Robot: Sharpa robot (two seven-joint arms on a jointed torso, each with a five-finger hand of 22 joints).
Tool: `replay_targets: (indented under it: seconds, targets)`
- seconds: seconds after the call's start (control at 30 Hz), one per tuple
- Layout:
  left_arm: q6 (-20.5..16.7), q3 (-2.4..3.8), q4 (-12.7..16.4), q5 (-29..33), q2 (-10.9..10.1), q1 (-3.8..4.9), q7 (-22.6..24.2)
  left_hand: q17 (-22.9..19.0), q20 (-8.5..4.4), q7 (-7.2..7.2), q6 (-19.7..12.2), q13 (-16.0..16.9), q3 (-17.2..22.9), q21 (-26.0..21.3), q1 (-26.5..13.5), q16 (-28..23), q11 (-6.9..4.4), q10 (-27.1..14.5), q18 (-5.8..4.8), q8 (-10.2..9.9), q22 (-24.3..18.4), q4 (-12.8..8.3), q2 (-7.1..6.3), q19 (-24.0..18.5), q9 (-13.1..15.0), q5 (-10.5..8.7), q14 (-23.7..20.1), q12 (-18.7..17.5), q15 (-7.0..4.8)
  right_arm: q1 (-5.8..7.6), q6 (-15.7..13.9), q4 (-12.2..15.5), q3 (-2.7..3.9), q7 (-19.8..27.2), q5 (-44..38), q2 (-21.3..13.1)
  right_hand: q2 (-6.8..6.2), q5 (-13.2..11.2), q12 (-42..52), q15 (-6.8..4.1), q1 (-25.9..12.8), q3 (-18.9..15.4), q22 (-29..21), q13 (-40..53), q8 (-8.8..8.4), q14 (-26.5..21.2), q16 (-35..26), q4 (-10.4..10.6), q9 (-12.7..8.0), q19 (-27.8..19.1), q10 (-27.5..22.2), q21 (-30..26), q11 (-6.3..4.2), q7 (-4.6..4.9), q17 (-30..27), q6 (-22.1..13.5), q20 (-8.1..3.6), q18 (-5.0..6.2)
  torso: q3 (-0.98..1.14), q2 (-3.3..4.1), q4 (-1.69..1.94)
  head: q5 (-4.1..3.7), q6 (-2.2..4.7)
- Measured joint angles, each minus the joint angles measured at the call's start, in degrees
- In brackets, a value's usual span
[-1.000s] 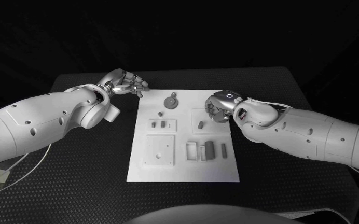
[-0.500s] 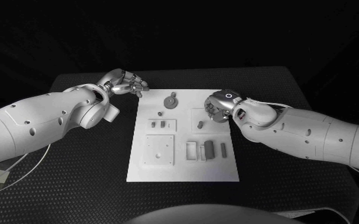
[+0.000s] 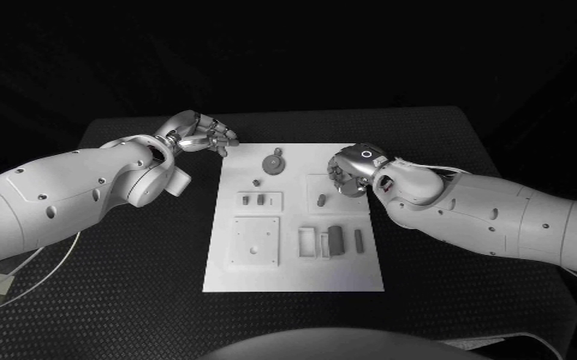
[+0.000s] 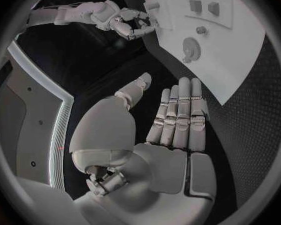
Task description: Assemble the parts on the task board
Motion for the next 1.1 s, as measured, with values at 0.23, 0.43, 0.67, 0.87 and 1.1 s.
replay_targets:
  seconds: [0.23, 0.43, 0.67, 0.87, 1.1]
  targets:
    - [0.0, 0.0, 0.0, 0.0, 0.0, 0.0, 0.0, 0.1, 0.0, 0.0, 0.0, 0.0, 0.0, 0.0, 0.0, 0.0, 0.0, 0.0, 0.0, 0.0, 0.0, 0.0, 0.0, 0.0, 0.0, 0.0, 0.0, 0.0, 0.0, -0.05, -0.3, 0.2, -0.02, -0.2, -0.3, -0.2, 0.0, 0.3, 0.0, -0.02, 0.0, -0.1, 0.0, 0.0, 0.24, 0.2, 0.2, -0.1, 0.2, 0.2, 0.2, 0.2, -0.2, -0.16, 0.1, 0.2, 0.03, 0.0, 0.0, 0.0, 0.05, 0.12, 0.03]
    - [0.0, 0.0, 0.0, 0.0, 0.0, 0.0, 0.0, 0.1, 0.0, 0.0, 0.0, 0.0, 0.0, 0.0, 0.0, -0.2, 0.0, 0.0, 0.0, 0.0, 0.0, 0.0, 0.0, 0.0, 0.0, 0.0, 0.0, 0.0, 0.0, -0.1, -0.6, 0.5, -0.05, -0.4, -0.5, -0.4, 0.0, 0.3, 0.0, -0.06, 0.0, -0.1, 0.0, 0.0, 0.24, 0.3, 0.2, -0.1, 0.3, 0.2, 0.2, 0.2, -0.2, -0.17, 0.2, 0.2, 0.01, 0.0, 0.0, 0.0, 0.04, 0.13, 0.07]
    - [0.0, 0.0, -0.1, 0.0, 0.0, 0.0, 0.0, 0.1, 0.0, 0.0, 0.0, 0.0, -0.2, 0.0, 0.0, -0.2, 0.0, 0.0, 0.0, 0.0, 0.0, -0.2, 0.0, 0.0, 0.0, 0.0, 0.0, 0.0, 0.0, -0.14, -0.8, 1.4, 0.0, -0.6, -0.8, -1.1, 0.0, 0.3, 0.0, 0.03, 0.0, -0.1, 0.0, 0.0, 0.23, 0.4, 0.2, -0.1, 0.4, 0.5, 0.4, 0.2, -0.4, -0.17, 0.2, 0.2, -0.11, 0.0, 0.0, -0.03, 0.01, 0.13, 0.13]
    - [0.0, 0.0, -0.2, 0.0, 0.0, -0.01, 0.0, 0.2, 0.0, 0.0, 0.0, 0.0, -0.2, 0.0, 0.0, -0.2, 0.0, 0.0, 0.0, 0.0, 0.0, -0.2, 0.0, 0.0, 0.0, 0.0, 0.0, 0.0, 0.0, -0.04, -0.9, 2.1, 0.24, -0.6, -0.7, -1.5, 0.0, 0.3, 0.0, 0.11, 0.0, -0.2, 0.0, 0.0, 0.23, 0.5, 0.2, -0.1, 0.4, 0.5, 0.6, 0.5, -0.56, -0.17, 0.2, 0.2, -0.1, 0.0, -0.01, -0.04, 0.01, 0.07, 0.24]
    - [0.1, 0.0, -0.7, 0.0, 0.1, -0.01, 0.0, 0.3, 0.0, 0.0, 0.0, 0.0, -0.2, 0.0, 0.0, -0.2, 0.0, 0.0, 0.0, 0.0, 0.0, -0.2, 0.0, 0.0, 0.0, 0.0, 0.0, 0.0, 0.0, 0.01, -0.9, 2.4, 0.57, -0.5, -0.5, -1.7, -0.01, 0.2, 0.0, 0.21, 0.0, -0.2, 0.0, 0.0, 0.22, 0.6, 0.2, -0.2, 0.3, 0.6, 0.8, 0.5, -0.4, -0.17, 0.2, 0.1, -0.01, 0.0, 0.03, -0.02, -0.01, 0.1, 0.27]
